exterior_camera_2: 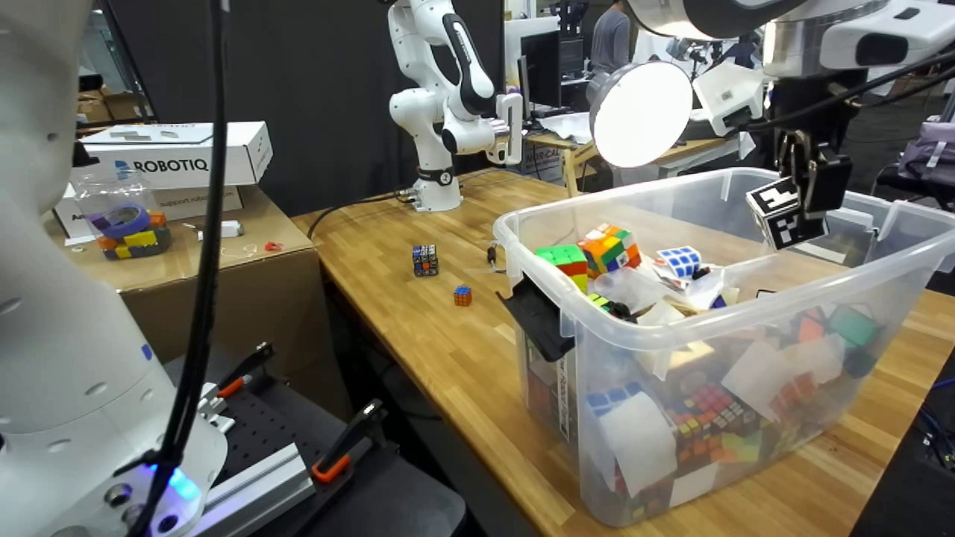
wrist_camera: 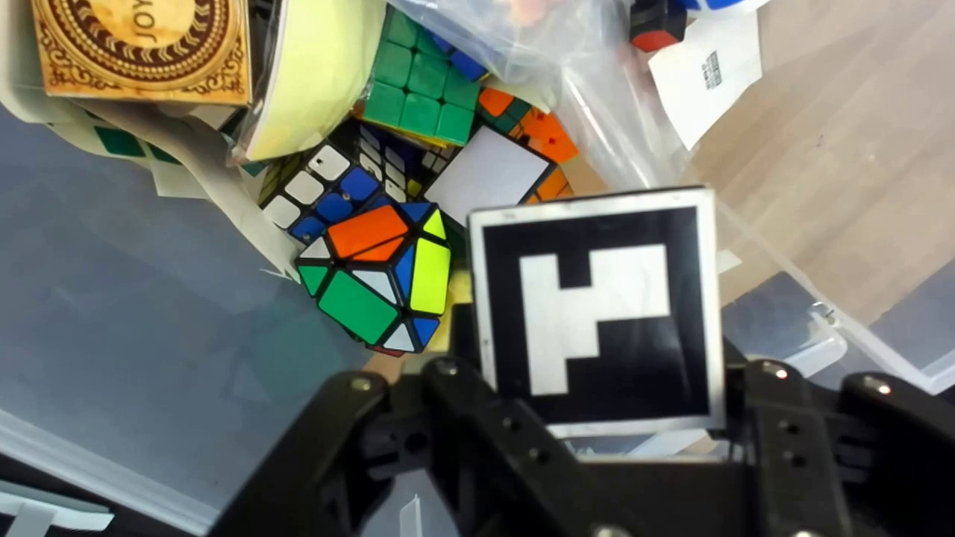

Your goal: Put the black and white thing in the storage box

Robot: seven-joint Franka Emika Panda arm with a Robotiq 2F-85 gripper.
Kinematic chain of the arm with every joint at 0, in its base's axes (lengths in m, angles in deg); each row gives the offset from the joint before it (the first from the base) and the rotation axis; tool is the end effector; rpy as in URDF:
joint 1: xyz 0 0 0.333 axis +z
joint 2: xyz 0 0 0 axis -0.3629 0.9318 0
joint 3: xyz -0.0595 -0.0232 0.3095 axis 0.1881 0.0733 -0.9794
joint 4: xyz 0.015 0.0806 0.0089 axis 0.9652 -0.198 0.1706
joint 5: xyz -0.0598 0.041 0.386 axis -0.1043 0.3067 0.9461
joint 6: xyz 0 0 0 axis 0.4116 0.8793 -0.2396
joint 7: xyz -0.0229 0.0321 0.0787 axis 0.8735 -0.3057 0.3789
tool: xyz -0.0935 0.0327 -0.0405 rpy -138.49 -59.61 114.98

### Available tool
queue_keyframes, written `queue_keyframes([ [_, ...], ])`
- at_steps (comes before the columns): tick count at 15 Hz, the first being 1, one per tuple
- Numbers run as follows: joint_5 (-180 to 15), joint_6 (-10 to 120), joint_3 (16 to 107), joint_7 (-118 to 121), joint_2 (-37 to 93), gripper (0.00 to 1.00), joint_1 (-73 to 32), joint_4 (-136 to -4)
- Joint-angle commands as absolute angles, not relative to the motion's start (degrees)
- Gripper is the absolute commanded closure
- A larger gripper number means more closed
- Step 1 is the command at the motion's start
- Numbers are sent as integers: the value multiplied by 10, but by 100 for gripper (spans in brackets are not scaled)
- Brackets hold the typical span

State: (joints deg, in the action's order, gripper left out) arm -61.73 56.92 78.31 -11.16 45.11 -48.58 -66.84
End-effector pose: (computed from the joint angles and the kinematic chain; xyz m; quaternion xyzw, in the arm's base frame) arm 0.5171 -0.5037 0.3512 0.8012 -0.5801 0.1464 0.0111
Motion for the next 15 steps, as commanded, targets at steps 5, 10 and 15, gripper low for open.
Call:
queue_keyframes([
  [5,-628,523,776,-145,502,43,-500,-581],
  [10,-624,494,773,-151,499,0,-505,-568],
  [15,-624,490,774,-140,477,0,-509,-595],
])
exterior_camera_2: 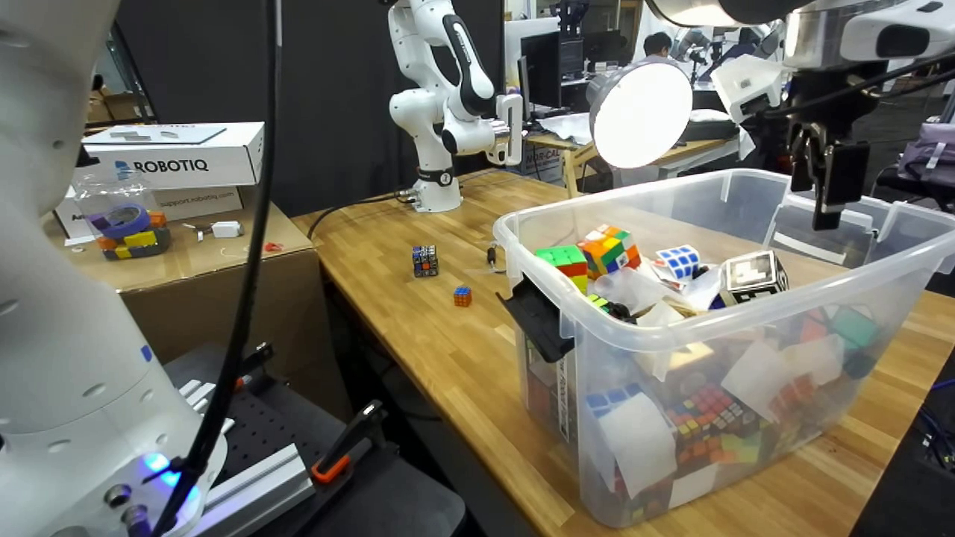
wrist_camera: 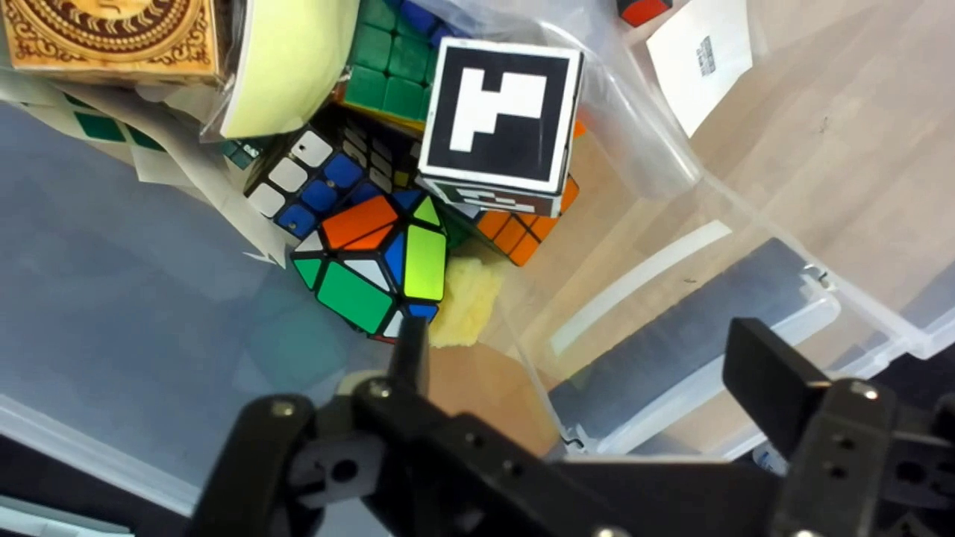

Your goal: Put the black and white thing in the storage box

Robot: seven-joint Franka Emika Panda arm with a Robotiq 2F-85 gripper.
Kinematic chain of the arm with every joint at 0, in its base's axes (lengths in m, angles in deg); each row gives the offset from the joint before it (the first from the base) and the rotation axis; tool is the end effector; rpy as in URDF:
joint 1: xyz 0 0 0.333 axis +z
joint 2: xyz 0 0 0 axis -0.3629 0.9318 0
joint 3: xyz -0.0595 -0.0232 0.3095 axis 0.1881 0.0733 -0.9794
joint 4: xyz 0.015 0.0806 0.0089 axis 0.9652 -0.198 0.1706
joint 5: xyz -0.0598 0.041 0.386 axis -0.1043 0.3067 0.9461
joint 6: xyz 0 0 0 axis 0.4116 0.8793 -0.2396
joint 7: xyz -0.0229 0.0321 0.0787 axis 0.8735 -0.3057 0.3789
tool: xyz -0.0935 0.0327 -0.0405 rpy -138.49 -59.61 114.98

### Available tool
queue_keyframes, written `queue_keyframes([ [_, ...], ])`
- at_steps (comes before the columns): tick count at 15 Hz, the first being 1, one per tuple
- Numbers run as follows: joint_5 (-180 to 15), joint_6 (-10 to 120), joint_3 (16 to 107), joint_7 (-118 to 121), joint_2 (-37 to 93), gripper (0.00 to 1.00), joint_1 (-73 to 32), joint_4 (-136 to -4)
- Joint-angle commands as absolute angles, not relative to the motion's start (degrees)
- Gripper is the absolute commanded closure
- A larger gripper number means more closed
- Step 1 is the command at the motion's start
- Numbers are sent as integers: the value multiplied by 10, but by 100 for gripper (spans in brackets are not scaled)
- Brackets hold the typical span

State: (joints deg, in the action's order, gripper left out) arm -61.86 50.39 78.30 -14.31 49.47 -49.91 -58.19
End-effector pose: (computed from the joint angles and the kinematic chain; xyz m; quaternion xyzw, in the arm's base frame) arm 0.5334 -0.5187 0.3570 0.7921 -0.5968 0.1277 0.0070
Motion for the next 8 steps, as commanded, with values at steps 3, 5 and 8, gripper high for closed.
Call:
queue_keyframes([
  [3,-612,498,782,-133,452,0,-505,-623],
  [5,-604,504,779,-130,425,0,-506,-648],
  [8,-600,510,771,-128,373,0,-506,-686],
])
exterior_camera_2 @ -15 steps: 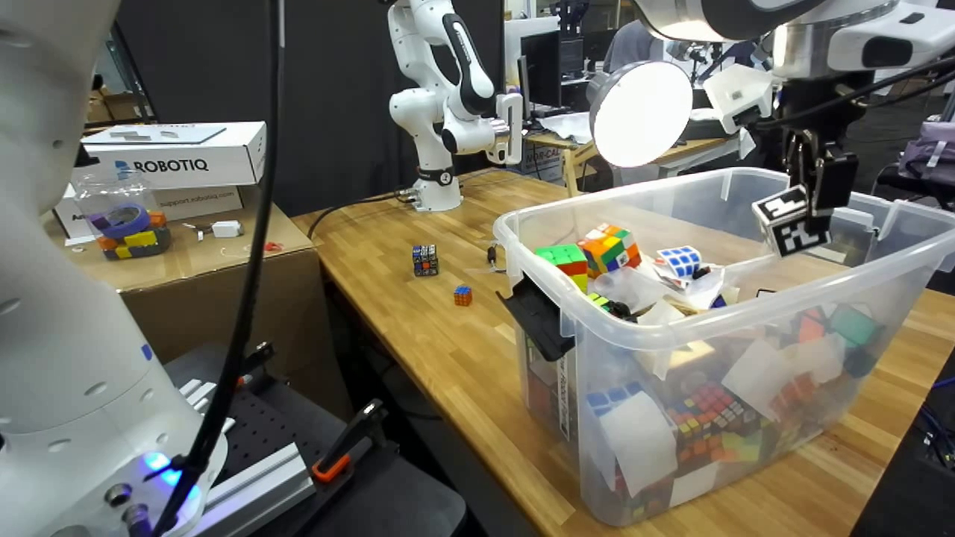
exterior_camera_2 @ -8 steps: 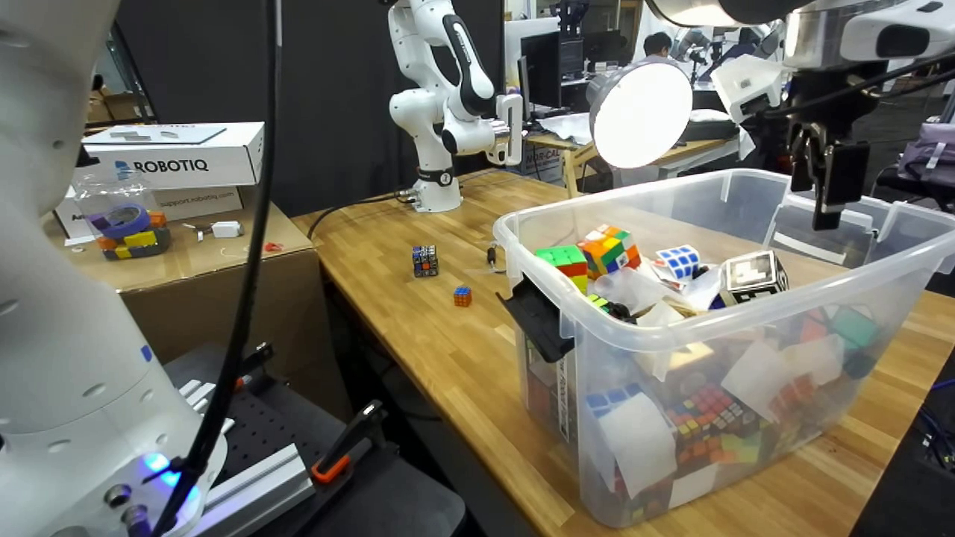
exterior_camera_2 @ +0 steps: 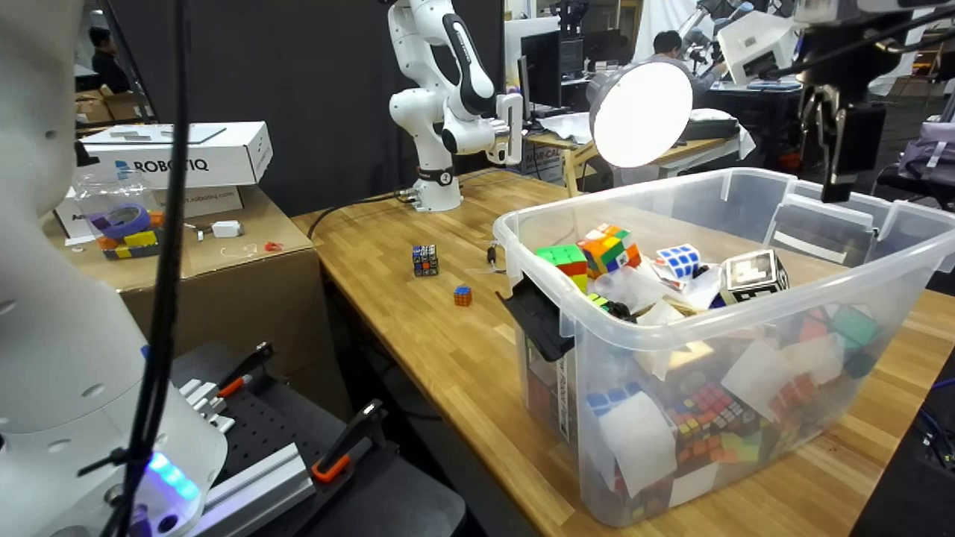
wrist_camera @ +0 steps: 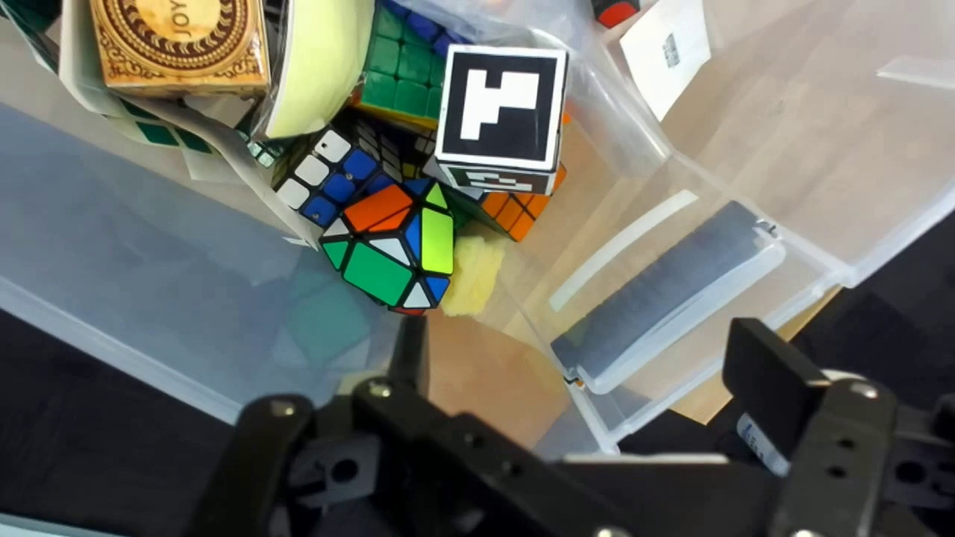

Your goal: Put the black and white thing in the storage box

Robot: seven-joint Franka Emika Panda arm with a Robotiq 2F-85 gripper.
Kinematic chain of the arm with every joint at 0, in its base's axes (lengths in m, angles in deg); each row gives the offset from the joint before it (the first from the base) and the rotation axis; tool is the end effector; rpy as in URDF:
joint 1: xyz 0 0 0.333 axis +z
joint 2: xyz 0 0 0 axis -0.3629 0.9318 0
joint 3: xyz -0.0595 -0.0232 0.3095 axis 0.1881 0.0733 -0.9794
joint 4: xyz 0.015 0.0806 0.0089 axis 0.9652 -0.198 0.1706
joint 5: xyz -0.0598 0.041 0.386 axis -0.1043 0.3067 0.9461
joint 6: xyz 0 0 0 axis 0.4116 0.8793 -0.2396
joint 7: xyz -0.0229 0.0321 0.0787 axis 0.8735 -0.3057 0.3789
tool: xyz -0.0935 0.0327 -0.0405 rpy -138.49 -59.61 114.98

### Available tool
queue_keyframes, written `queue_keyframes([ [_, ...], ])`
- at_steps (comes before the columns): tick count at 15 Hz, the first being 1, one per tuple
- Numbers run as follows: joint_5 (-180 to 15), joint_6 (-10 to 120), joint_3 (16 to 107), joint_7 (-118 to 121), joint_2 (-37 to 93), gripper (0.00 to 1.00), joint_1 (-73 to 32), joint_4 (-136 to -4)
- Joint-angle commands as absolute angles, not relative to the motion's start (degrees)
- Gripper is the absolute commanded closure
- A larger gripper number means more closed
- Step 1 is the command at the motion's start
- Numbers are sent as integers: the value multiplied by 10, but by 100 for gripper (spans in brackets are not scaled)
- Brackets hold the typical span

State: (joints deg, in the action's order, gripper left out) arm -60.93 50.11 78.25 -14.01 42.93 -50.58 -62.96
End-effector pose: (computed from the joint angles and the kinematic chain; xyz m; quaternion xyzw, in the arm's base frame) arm 0.5074 -0.5167 0.3967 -0.7798 0.6093 -0.1431 0.0128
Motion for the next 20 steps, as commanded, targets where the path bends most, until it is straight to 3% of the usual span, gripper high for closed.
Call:
queue_keyframes([
  [1,-597,515,771,-126,351,0,-504,-705],
  [15,-629,595,778,-46,71,0,-442,-1036],
  [20,-674,566,773,-1,-40,0,-424,-1114],
])
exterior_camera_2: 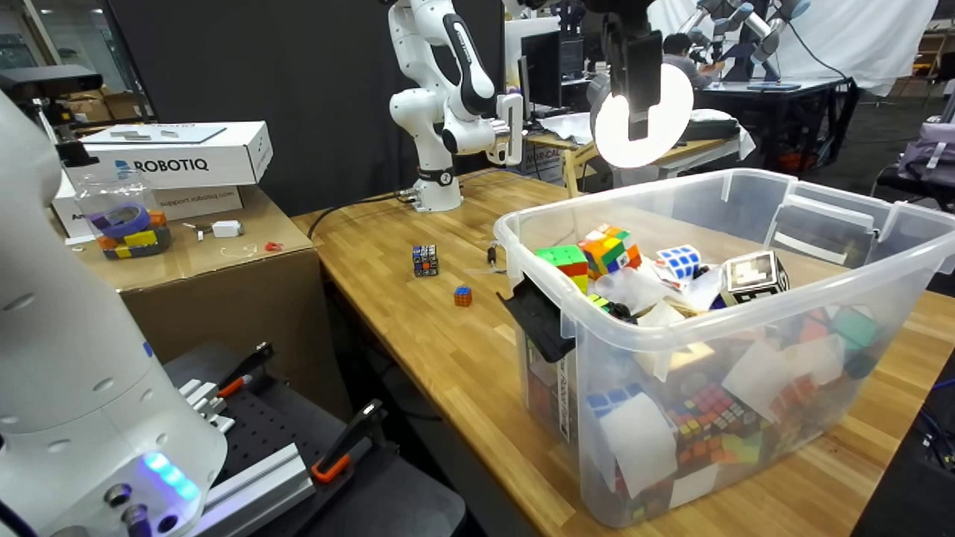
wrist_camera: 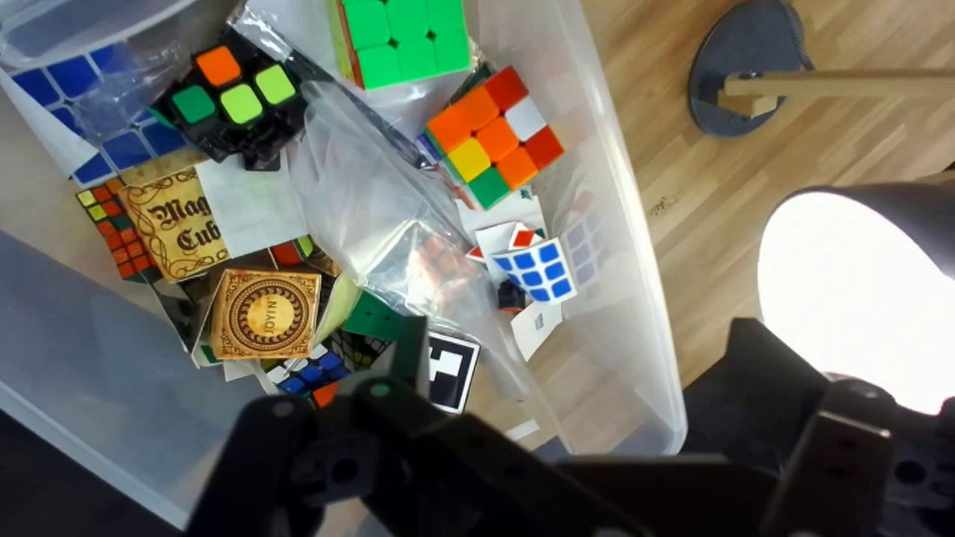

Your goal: Put the black and white thing in the storage box

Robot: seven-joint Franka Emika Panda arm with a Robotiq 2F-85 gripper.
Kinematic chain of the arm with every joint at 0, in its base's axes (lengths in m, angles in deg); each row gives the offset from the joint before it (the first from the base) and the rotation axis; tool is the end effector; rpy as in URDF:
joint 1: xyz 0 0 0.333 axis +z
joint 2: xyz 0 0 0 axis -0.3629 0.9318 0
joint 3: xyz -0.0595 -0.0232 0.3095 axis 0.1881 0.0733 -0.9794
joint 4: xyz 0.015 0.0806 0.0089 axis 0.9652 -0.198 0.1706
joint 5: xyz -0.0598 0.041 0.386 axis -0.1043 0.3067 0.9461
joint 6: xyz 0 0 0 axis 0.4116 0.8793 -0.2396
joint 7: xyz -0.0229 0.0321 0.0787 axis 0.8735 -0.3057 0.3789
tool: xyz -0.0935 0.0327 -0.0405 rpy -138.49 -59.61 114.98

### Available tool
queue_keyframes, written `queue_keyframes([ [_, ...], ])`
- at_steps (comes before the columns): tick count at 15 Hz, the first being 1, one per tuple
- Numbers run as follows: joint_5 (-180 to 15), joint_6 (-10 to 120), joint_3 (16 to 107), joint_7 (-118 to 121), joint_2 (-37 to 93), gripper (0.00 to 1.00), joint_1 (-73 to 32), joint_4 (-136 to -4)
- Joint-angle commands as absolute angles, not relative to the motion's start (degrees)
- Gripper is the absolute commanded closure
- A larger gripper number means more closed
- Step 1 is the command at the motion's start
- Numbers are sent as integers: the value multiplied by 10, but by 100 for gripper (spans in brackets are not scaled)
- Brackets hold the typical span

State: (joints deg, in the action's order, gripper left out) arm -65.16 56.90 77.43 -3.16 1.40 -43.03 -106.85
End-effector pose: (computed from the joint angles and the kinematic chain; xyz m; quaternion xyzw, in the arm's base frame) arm 0.3863 -0.3460 0.4636 -0.8489 0.4918 -0.1752 0.0825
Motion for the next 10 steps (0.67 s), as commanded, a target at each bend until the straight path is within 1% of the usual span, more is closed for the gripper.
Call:
queue_keyframes([
  [1,-681,558,772,11,-60,0,-421,-1128],
  [6,-716,540,768,32,-124,0,-418,-1171],
  [10,-719,480,773,63,-174,0,-415,-1178],
])
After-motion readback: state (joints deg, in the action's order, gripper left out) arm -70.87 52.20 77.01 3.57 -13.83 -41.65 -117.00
